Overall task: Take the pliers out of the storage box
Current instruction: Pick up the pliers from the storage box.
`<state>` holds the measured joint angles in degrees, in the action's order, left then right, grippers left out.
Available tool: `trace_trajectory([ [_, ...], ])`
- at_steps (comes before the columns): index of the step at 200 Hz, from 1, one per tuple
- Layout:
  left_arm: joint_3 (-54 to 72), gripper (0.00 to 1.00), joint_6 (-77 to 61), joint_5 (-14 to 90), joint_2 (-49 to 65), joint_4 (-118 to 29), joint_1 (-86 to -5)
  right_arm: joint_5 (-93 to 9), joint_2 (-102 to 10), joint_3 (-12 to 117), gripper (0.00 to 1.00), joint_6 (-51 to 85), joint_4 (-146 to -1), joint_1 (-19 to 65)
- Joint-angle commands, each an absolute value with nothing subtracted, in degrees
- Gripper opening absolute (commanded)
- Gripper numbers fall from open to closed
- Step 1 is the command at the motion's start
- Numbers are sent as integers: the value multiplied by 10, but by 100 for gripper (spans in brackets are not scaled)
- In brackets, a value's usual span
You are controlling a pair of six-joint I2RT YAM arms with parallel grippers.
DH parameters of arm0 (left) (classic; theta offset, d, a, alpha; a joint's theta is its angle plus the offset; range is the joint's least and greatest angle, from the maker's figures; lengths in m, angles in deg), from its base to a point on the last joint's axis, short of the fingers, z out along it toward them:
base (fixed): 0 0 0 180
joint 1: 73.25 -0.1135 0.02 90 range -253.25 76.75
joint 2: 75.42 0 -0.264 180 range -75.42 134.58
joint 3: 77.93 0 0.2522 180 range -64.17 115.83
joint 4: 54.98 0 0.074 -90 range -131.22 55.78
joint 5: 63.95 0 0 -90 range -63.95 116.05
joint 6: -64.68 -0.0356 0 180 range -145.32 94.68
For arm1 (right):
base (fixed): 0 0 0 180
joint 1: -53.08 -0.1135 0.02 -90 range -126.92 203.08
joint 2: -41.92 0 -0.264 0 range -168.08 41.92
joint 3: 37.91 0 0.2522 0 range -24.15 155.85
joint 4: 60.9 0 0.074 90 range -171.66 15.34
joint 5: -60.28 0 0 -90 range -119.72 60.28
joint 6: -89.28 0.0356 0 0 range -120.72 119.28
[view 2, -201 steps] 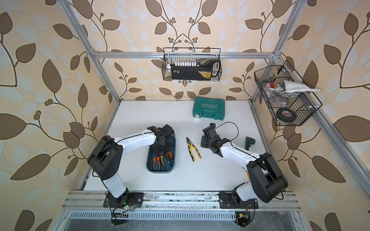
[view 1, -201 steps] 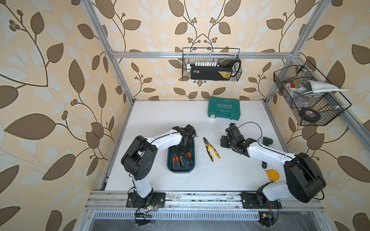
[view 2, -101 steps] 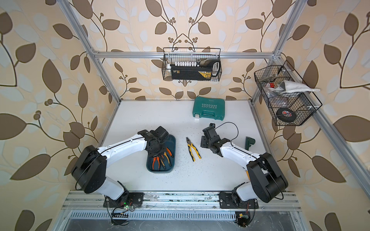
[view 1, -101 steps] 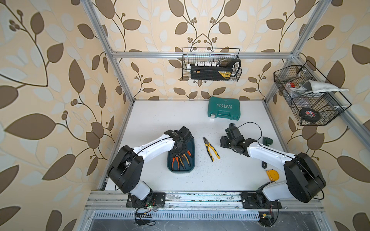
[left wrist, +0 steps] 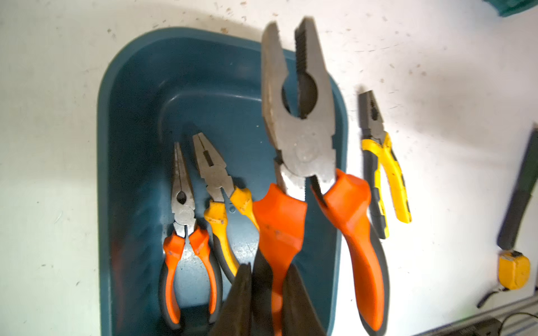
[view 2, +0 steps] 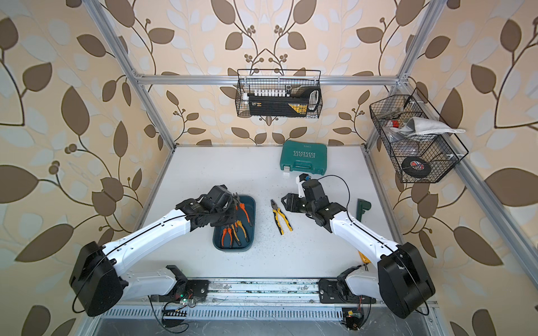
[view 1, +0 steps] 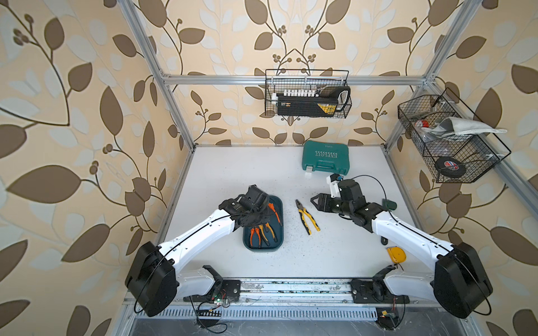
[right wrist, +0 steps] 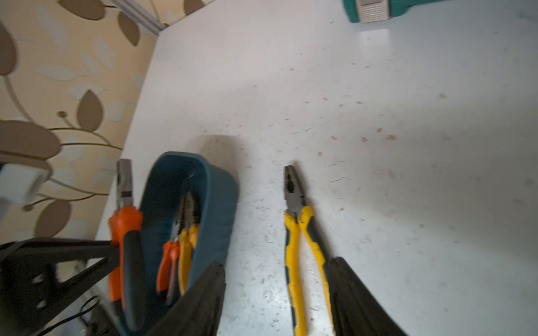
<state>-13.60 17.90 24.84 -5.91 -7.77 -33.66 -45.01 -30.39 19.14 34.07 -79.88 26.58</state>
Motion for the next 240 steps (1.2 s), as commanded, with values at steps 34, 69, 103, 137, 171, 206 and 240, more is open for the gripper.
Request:
trace_trajectory([
  [34,-140,0,153,358,-83,-169,-337,-714,-354,135,58,543,-563,265],
  [69,-145,0,169,366,-63,-199,-332,-672,-355,149,59,516,-614,229],
  [103,-120,0,170,333,-30,-184,-299,-625,-366,168,60,507,-653,198],
  [137,-96,0,172,306,-3,-167,-273,-611,-387,176,60,514,-646,188],
  [171,-92,0,181,307,1,-176,-263,-586,-403,199,58,505,-676,170],
  [206,-86,0,182,309,5,-177,-253,-575,-420,210,54,509,-673,163],
  [240,-85,0,188,303,9,-173,-252,-581,-442,212,46,532,-642,159],
])
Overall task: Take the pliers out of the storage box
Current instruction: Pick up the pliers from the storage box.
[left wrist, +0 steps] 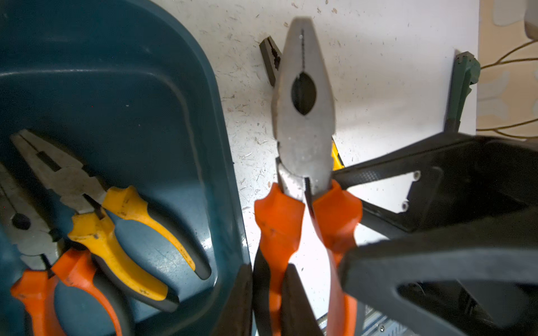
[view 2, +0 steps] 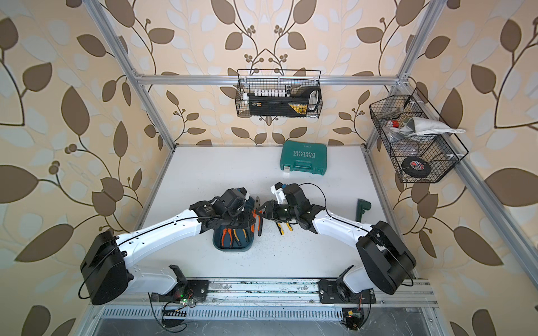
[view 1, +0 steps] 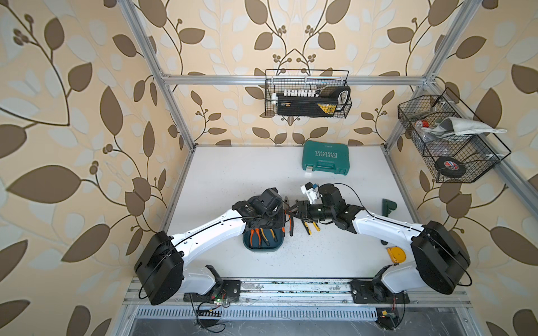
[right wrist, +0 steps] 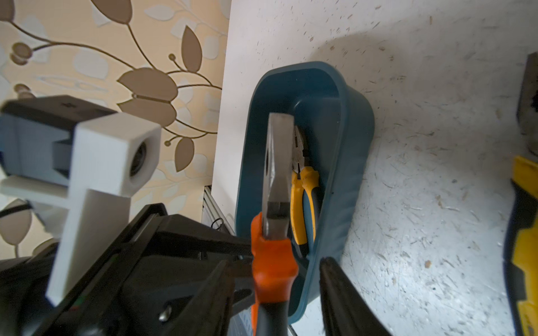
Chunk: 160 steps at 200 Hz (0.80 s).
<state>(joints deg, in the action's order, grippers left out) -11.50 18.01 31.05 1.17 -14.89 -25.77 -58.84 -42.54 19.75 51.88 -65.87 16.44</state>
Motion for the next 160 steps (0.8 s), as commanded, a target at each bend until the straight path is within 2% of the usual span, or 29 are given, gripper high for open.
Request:
trace_trajectory([
  [1,-85,0,188,302,9,-173,-252,-581,-443,212,45,533,-641,160],
  [23,-84,0,188,301,5,-173,-252,-579,-452,216,40,538,-634,157],
  [65,-84,0,189,301,9,-173,-251,-579,-459,226,13,539,-639,154],
  [116,-81,0,196,298,12,-173,-251,-574,-461,236,0,528,-658,150],
  [124,-82,6,198,300,12,-173,-251,-572,-460,236,0,524,-662,150],
  [143,-83,30,197,306,10,-176,-251,-566,-457,237,0,511,-675,150],
  [160,-84,43,201,305,8,-173,-251,-560,-450,239,0,497,-691,151],
])
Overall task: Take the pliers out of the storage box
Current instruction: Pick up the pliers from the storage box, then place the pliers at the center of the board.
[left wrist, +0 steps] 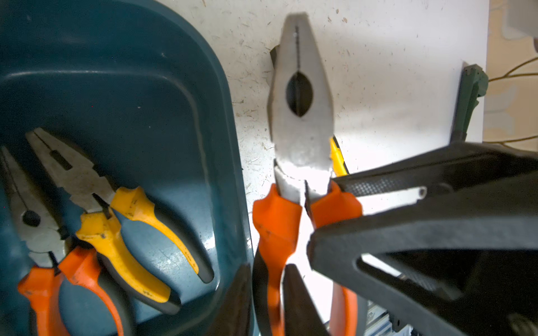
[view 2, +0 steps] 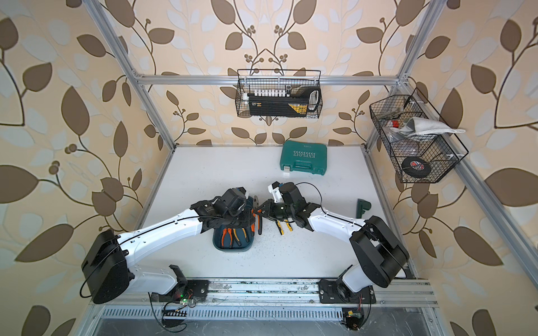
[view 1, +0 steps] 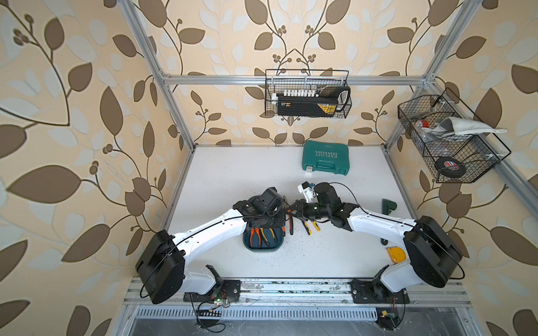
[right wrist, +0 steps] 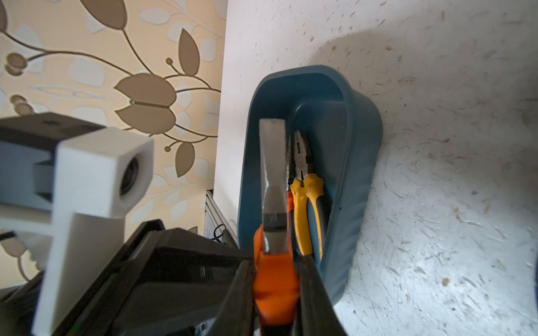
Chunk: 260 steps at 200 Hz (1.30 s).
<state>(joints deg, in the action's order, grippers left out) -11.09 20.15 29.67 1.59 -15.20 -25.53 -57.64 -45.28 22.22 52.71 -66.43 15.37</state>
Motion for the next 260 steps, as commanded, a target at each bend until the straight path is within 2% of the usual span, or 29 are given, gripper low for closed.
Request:
trace_trajectory([
  [1,-84,44,201,305,8,-173,-251,-560,-449,238,0,495,-693,151],
  [12,-84,49,204,300,7,-170,-251,-551,-438,237,0,479,-708,152],
  [28,-83,63,208,296,5,-166,-251,-531,-412,229,0,462,-737,157],
  [44,-82,66,209,290,3,-162,-251,-522,-379,214,0,453,-755,175],
  [106,-65,67,189,261,0,-133,-262,-570,-238,177,0,367,-890,363],
  [140,-72,67,186,266,-3,-138,-275,-571,-213,189,0,314,-970,432],
  [186,-77,66,188,271,0,-138,-277,-543,-247,201,0,282,-1015,453],
  [260,-95,65,197,276,7,-151,-278,-532,-334,210,0,291,-965,454],
])
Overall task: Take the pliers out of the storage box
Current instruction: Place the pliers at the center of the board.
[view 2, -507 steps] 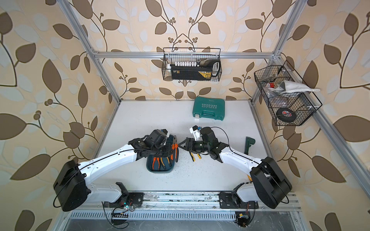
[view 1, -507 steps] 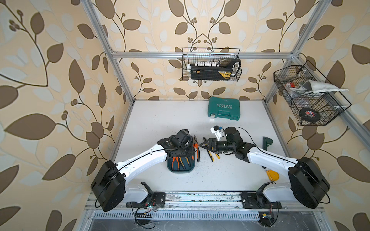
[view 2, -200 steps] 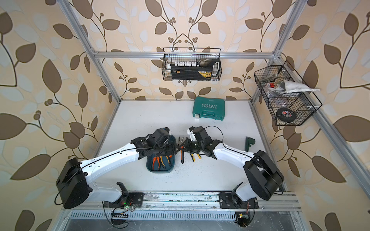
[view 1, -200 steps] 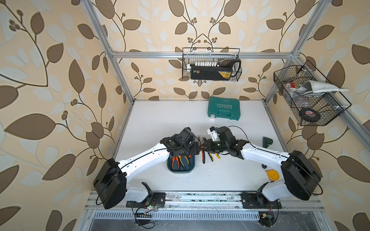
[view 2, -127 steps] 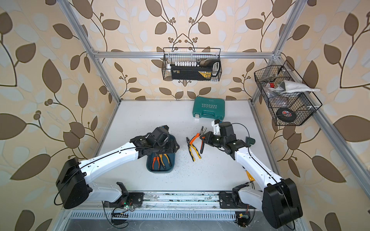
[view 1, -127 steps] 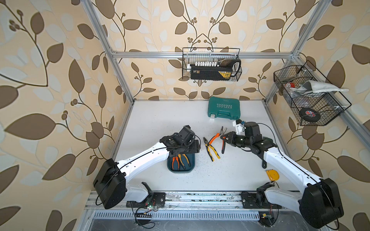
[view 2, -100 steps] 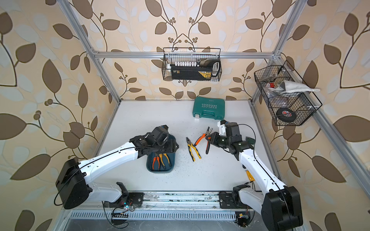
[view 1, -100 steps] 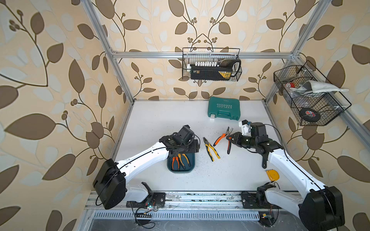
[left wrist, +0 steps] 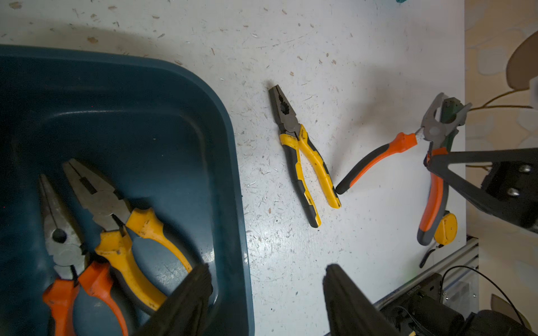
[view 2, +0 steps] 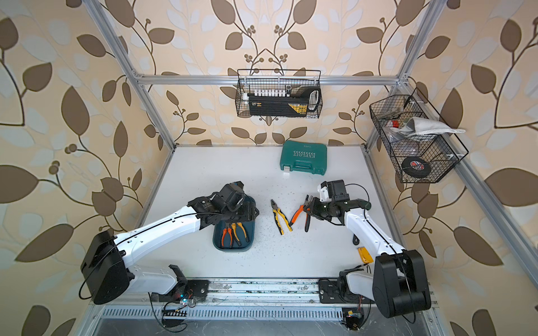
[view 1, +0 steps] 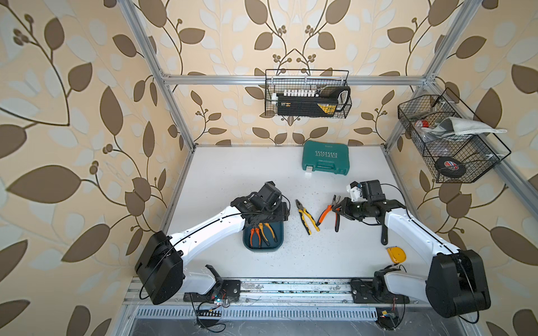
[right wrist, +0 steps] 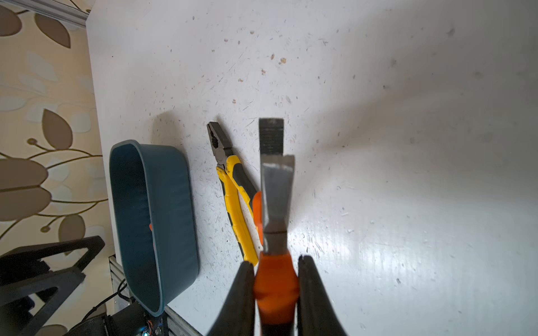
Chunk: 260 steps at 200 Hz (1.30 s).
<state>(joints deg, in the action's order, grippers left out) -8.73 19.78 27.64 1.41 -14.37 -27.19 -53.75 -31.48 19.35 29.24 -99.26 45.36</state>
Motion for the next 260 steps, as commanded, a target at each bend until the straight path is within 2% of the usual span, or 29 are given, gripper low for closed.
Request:
trace_trajectory([
  [1,-95,65,198,276,7,-150,-278,-531,-335,210,0,292,-964,454],
  [91,-114,64,207,275,14,-166,-278,-543,-442,198,0,341,-826,447],
  [122,-120,64,207,275,15,-168,-278,-519,-482,195,0,351,-785,438],
  [154,-119,63,208,279,18,-164,-278,-473,-517,211,0,343,-781,415],
  [244,-132,63,213,265,-8,-152,-278,-468,-610,235,0,332,-770,412],
  [260,-130,63,213,266,-6,-151,-278,-462,-617,242,10,324,-784,411],
])
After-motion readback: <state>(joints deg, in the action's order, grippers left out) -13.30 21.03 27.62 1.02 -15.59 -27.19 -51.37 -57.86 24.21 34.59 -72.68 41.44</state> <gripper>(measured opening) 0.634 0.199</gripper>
